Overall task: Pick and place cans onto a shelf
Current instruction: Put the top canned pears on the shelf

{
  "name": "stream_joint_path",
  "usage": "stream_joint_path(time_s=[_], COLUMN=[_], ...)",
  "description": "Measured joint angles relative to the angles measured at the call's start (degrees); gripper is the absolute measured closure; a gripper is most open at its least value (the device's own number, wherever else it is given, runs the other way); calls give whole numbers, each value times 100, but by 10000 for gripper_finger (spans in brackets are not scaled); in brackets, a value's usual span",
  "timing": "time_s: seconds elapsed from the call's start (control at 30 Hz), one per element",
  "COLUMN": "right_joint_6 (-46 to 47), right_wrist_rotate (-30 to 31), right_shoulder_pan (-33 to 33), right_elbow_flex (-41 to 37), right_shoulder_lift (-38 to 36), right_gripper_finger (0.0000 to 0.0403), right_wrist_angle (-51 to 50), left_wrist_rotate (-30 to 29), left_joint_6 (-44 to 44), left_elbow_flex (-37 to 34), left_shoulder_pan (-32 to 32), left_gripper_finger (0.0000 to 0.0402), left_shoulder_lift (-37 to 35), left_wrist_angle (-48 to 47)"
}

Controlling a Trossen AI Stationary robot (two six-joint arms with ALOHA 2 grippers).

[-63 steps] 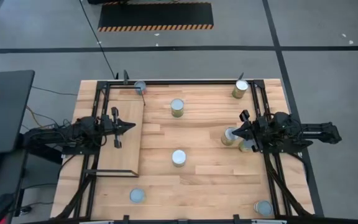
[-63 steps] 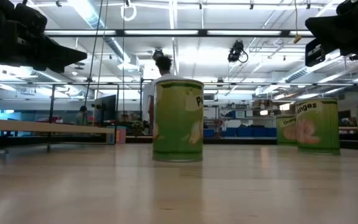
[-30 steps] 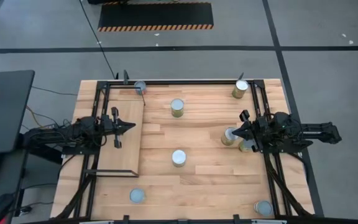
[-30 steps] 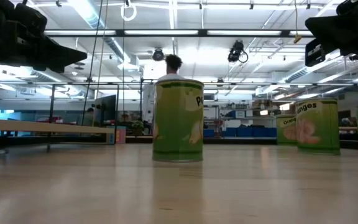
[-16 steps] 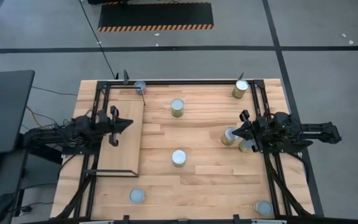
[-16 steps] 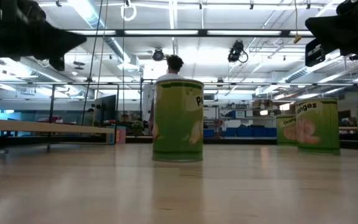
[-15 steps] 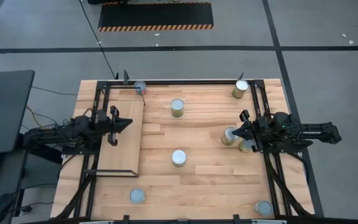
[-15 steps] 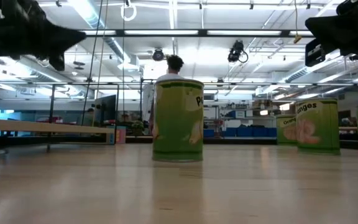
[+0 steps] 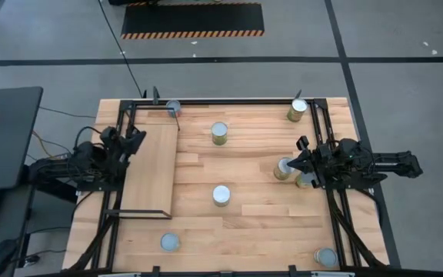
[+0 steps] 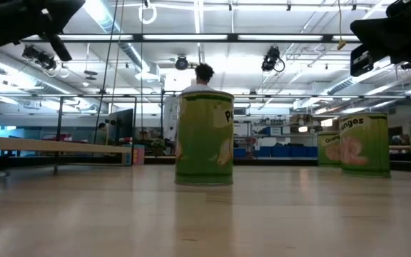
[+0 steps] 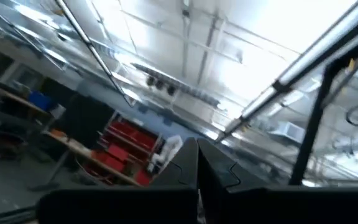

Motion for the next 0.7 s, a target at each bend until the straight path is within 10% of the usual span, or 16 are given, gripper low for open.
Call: stream_joint_path(time_s=[0.7], right_joint_6=[-1158], right_wrist_rotate=[716], right_shoulder_pan=[0], right_elbow_flex=[0], right_shoulder_lift=[2], right_gripper_finger=[389], right_wrist_angle=[540], left_wrist_rotate=[236], left_joint_6=[241], left_elbow_flex=[3827], left_shoulder_pan=[514], left_gripper_finger=[347], left_shoulder_lift=[5312], left_wrist_angle=[-2106])
